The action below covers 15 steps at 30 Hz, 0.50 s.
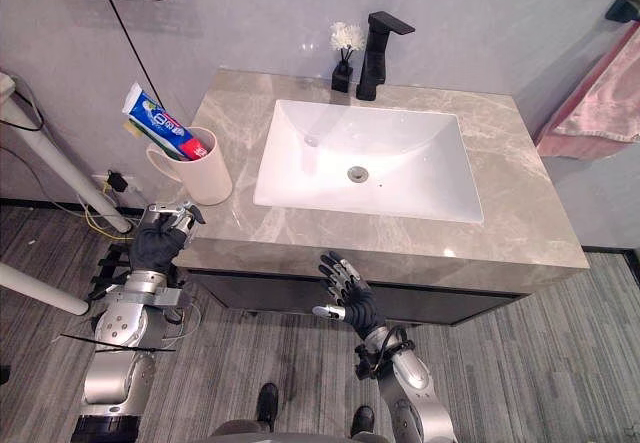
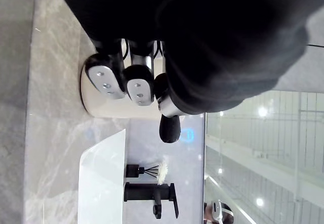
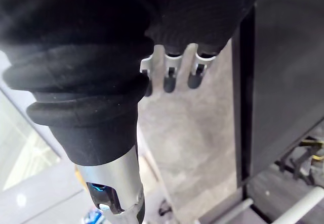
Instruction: Organize washtable
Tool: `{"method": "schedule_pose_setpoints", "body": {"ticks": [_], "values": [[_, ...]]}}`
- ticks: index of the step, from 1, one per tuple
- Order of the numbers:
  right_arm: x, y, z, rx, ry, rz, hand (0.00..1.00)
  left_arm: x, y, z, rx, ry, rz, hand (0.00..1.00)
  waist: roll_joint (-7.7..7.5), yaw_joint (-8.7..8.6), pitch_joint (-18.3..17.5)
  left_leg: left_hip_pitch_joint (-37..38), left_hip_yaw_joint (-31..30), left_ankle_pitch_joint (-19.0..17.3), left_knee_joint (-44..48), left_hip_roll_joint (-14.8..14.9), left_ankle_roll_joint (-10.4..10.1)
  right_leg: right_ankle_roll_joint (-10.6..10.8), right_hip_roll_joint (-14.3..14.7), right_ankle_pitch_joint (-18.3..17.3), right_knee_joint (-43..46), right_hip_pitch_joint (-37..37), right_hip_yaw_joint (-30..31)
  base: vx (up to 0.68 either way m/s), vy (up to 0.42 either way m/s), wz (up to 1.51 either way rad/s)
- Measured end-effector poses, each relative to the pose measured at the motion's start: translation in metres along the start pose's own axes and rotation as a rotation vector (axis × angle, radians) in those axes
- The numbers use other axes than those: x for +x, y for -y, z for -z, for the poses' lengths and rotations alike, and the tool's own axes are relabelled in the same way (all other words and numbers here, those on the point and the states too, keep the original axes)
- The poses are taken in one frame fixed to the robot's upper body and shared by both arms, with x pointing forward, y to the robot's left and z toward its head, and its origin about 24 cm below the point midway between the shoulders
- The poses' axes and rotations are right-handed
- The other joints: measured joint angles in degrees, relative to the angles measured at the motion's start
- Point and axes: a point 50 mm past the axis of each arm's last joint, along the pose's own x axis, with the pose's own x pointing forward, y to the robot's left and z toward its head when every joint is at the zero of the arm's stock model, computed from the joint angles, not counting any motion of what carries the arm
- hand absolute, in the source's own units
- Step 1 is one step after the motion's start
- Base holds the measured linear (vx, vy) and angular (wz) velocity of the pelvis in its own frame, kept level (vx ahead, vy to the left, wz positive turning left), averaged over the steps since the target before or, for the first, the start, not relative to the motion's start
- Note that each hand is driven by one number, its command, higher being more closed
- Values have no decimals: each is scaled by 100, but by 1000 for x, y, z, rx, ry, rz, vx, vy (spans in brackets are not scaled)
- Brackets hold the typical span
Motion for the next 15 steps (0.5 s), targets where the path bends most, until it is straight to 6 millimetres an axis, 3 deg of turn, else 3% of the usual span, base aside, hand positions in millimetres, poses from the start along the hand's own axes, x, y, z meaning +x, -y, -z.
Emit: {"method": "schedule_pose_setpoints", "body": {"ticks": [8, 15], "values": [[0, 0, -1, -2, 1, 0, 0, 12, -4, 3, 64, -15, 11, 100, -50, -21, 2, -33, 76, -3, 1, 0, 21, 6, 1, 37, -9, -72, 89, 2, 7, -5], [1, 1, -2, -9, 1, -2, 0, 22, -20, 7, 91, -32, -49, 100, -116, -35, 26, -33, 185, -44, 1, 7, 9, -4, 6, 56, -7, -134, 204, -4, 10, -8]]}}
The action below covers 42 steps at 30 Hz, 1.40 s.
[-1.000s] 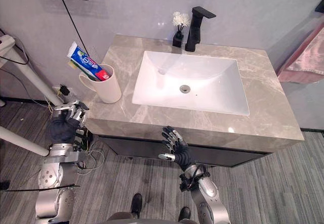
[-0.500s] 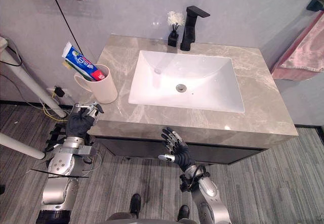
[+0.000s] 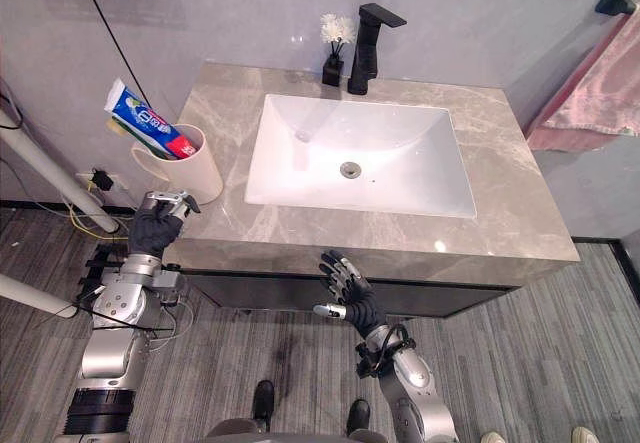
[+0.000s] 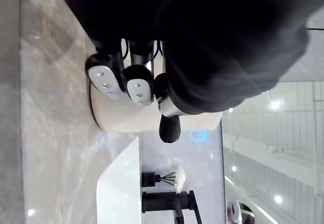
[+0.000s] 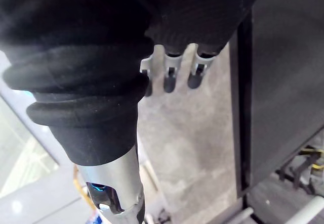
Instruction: Organize washtable
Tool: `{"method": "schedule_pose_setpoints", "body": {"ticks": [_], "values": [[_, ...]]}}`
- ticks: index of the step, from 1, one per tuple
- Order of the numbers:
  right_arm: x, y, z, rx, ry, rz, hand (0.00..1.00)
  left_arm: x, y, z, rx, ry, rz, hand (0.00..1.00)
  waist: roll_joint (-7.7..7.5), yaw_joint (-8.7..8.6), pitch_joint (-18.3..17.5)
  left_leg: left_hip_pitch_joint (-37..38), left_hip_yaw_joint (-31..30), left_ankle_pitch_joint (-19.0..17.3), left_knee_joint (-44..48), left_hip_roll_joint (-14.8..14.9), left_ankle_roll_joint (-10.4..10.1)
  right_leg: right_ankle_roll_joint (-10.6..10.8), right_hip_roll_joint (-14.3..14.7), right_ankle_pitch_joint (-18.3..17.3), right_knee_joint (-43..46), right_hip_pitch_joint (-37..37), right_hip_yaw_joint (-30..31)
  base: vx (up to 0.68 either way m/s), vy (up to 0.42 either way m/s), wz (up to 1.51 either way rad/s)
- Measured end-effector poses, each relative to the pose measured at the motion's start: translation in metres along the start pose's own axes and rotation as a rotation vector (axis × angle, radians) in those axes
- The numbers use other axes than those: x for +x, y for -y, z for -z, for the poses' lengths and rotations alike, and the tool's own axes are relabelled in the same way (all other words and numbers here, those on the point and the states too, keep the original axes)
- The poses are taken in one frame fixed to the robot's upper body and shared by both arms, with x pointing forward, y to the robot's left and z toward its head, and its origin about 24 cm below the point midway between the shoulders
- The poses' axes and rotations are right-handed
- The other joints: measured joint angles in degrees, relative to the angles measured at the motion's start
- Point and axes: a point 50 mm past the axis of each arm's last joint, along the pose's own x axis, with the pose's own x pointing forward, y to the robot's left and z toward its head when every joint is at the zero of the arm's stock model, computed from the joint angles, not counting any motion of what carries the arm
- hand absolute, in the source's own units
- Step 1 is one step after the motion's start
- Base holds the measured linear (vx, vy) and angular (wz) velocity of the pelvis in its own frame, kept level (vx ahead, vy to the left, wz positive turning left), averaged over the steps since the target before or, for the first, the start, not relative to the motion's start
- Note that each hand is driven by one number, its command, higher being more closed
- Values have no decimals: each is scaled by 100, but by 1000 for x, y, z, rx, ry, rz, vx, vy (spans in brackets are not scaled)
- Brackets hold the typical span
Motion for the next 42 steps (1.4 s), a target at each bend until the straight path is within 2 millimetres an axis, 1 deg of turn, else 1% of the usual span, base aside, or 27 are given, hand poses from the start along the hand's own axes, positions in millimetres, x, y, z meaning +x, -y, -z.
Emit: {"method": "schedule_pose_setpoints", "body": {"ticks": [3, 7, 13, 21, 23, 27, 30, 32, 34, 38, 42], "values": [[0, 0, 0, 0, 0, 0, 0, 2, -4, -2, 19, 1, -5, 100, -67, -17, 39, 0, 16, -13, 1, 1, -4, 0, 2, 0, -3, -11, 14, 5, 6, -2], [0, 0, 0, 8, 4, 0, 0, 2, -17, 6, 35, -40, -59, 100, -90, -75, 52, -5, 29, -39, 1, -5, 9, 0, -3, 0, -9, -17, 21, 0, 0, 0], [-1, 2, -1, 6, 5, 6, 0, 11, -30, -2, 79, -17, -85, 100, -135, -107, 111, -61, 52, -47, 2, -1, 17, -15, 1, 14, 0, -90, 36, 1, 1, -1], [-1, 3, -3, -6, 6, 3, 0, 21, -37, -11, 141, 10, -86, 100, -157, -101, 283, -61, 122, -117, 1, 3, 43, -27, 4, 106, 11, -95, 13, 3, 10, -4], [-2, 3, -4, -12, 7, 1, 0, 26, -37, -13, 138, 20, -89, 100, -155, -104, 321, -63, 128, -119, 1, 5, 47, -21, 6, 131, 11, -100, 6, 0, 0, 0], [-1, 3, -5, -13, 12, -2, 0, 28, -34, -14, 136, 27, -88, 100, -154, -113, 327, -63, 141, -126, 1, 5, 57, -13, 6, 139, 9, -105, -3, 0, 0, 0], [-1, 2, -5, -13, 12, -3, 0, 31, -28, -15, 132, 33, -68, 100, -147, -115, 334, -62, 153, -125, 2, 7, 55, -15, 9, 172, 0, -108, -20, 6, 4, -1], [-1, 2, -6, -13, 14, -5, 0, 34, -22, -18, 127, 45, -49, 100, -115, -115, 389, -61, 167, -126, 2, 32, 56, -32, 35, 260, -8, -113, -107, 10, 15, -4], [0, 2, -6, -13, 12, -7, 0, 36, -20, -19, 125, 52, -44, 100, -124, -123, 415, -61, 194, -131, 2, 28, 64, -41, 33, 273, -8, -124, -142, 3, 19, -6], [0, 2, -6, -11, 11, -7, 0, 41, -19, -23, 118, 69, -59, 100, -129, -117, 481, -62, 252, -133, 3, 23, 69, -46, 30, 281, -9, -158, -137, 18, 14, -9], [0, 1, -5, -4, 10, -9, 0, 50, -19, -25, 115, 73, -75, 100, -142, -121, 486, -65, 311, -144, 3, 51, 51, -49, 26, 284, -97, -192, -105, 19, -1, -8]]}}
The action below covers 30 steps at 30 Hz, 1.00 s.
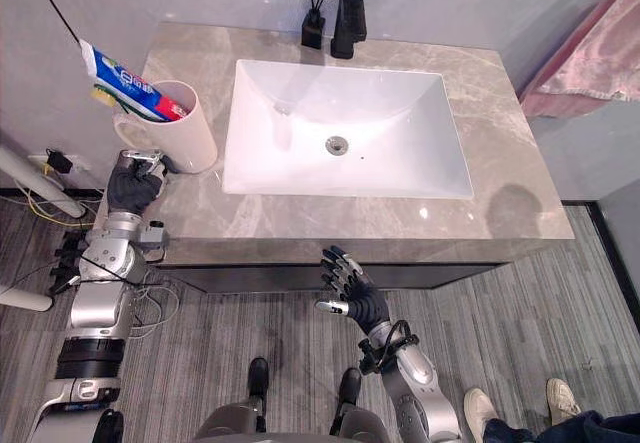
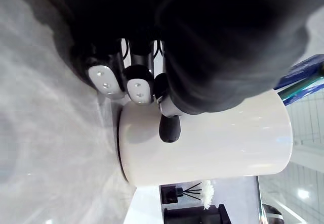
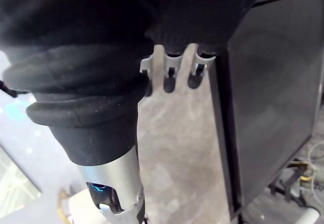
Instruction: Organize washtable
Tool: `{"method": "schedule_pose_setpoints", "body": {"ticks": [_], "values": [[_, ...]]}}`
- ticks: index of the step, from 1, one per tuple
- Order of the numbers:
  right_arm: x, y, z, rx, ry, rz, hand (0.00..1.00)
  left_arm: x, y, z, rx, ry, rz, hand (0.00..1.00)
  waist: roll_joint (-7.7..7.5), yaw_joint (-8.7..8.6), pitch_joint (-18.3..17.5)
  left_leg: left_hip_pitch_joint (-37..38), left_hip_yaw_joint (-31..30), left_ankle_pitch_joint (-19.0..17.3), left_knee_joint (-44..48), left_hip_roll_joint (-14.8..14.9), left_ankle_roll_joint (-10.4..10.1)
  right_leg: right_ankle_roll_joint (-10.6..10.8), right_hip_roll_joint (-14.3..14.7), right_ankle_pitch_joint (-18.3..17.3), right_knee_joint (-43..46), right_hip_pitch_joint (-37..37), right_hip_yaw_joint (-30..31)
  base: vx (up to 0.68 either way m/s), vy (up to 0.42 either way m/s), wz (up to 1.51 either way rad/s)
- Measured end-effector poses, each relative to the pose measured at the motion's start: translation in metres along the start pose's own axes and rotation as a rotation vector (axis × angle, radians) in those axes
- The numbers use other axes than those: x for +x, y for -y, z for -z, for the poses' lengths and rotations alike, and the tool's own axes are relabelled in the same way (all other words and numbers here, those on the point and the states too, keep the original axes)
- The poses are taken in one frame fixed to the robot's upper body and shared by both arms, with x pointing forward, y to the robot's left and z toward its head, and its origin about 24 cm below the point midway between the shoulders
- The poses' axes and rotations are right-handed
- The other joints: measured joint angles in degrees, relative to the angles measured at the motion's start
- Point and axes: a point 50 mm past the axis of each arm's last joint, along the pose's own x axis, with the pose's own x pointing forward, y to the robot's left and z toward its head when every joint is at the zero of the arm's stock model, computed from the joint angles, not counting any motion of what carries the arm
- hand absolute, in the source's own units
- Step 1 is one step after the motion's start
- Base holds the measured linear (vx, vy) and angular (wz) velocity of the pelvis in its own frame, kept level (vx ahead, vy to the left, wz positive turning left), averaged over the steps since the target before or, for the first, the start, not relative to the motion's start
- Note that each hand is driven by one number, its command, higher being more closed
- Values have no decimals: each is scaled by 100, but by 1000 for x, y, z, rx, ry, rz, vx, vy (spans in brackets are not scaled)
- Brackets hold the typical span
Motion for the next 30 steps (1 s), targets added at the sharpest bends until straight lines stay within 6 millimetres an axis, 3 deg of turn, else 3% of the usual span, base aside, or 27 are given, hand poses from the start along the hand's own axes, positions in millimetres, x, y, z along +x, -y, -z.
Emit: {"method": "schedule_pose_setpoints", "body": {"ticks": [12, 17, 30], "values": [[-1, -1, 2, 4, -11, 0, 0, 24, -18, -6, 51, 0, -68, 100, -58, -1, 41, -84, 144, -81, 188, 44, -62, 0, 79, 0, -194, -3, 148, 12, -7, -6], [-1, -4, 5, 11, -21, -14, 0, 34, -28, -12, 75, 14, -100, 100, -175, 1, 100, -84, 148, -82, 197, 37, -62, 0, 70, 0, -191, -3, 152, 0, 0, 0], [-1, -8, 9, 40, -29, -23, 0, 37, -34, -10, 76, -4, -130, 100, -185, 11, 97, -68, 83, -82, 235, 27, -53, 2, 62, -1, -185, 100, 112, 0, 0, 2]]}}
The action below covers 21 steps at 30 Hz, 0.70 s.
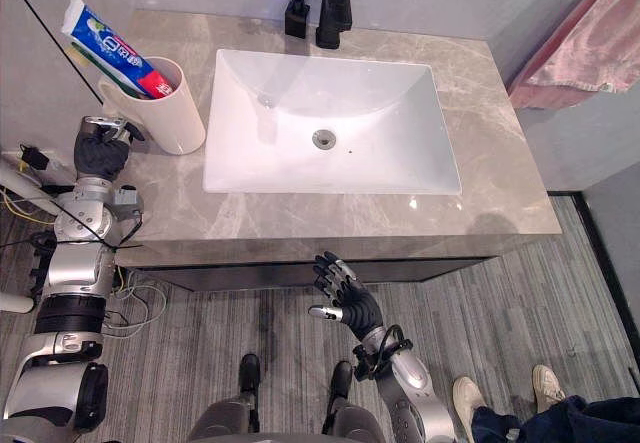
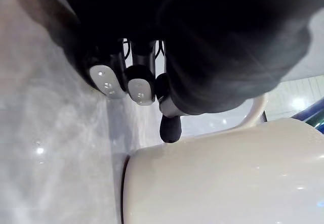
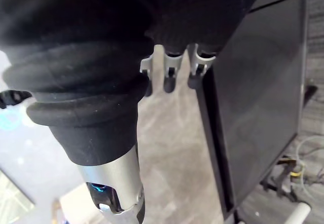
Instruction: Organize washtable
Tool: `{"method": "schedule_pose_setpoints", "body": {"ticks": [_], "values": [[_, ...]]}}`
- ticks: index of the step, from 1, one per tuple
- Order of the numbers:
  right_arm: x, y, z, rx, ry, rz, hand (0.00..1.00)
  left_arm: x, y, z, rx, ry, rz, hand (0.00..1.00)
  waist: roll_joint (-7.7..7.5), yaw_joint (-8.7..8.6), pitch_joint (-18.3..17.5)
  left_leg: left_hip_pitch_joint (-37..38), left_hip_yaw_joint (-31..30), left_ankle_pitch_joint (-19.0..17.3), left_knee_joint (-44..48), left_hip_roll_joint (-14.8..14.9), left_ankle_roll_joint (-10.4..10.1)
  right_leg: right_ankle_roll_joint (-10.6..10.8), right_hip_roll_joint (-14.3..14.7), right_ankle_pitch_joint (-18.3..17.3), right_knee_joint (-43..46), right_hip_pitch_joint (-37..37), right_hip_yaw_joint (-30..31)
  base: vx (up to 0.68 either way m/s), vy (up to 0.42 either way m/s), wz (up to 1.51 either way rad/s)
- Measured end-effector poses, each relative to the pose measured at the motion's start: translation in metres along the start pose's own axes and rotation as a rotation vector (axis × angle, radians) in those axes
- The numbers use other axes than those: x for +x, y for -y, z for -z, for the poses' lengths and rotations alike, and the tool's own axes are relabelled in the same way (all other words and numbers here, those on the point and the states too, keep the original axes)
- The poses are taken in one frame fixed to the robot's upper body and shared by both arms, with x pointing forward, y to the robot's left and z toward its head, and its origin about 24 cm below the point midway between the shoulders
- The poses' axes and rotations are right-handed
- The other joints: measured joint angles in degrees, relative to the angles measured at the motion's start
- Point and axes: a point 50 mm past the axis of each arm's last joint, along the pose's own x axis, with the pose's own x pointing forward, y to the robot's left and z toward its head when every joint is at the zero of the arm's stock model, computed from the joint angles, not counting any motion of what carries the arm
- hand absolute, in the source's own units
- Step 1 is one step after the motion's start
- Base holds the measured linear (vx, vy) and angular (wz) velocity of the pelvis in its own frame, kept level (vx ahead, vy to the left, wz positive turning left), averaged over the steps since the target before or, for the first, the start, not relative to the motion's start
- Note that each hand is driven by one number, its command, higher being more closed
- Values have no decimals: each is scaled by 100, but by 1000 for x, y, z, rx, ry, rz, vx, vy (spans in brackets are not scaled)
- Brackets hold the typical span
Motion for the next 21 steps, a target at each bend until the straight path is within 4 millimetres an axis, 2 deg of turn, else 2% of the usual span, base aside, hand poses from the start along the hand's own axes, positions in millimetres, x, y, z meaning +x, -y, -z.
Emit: {"method": "schedule_pose_setpoints", "body": {"ticks": [5, 8, 13, 15, 21], "values": [[3, 1, 2, 2, -7, 0, 0, -32, 17, 7, -66, 1, 67, 100, 23, 28, -11, 75, -150, 5, 19, -18, 6, 18, -9, -21, 26, 122, -177, -12, 9, 14], [3, 1, 2, 6, -5, 6, 0, -44, 24, 14, -90, -23, 98, 100, 59, 40, -36, 173, -224, 5, -11, -21, 6, -26, -19, -103, 125, 208, -282, -22, 16, 16], [5, 4, 1, -7, -16, 3, 0, -61, 37, 31, -126, -99, 165, 100, 348, 17, -223, 216, -309, 53, -75, -102, 68, -2, -113, -219, 290, 200, -373, -12, 30, 10], [4, 5, 2, -8, -22, 6, 0, -65, 42, 34, -140, -114, 182, 100, 415, 17, -267, 228, -328, 76, -107, -119, 78, 1, -132, -217, 287, 207, -392, 0, 36, 6], [5, 4, 4, -6, -29, 0, 0, -69, 62, 34, -140, -120, 271, 100, 409, -3, -364, 226, -350, 76, -94, -119, 76, 30, -131, -199, 227, 251, -420, -1, 7, 3]]}}
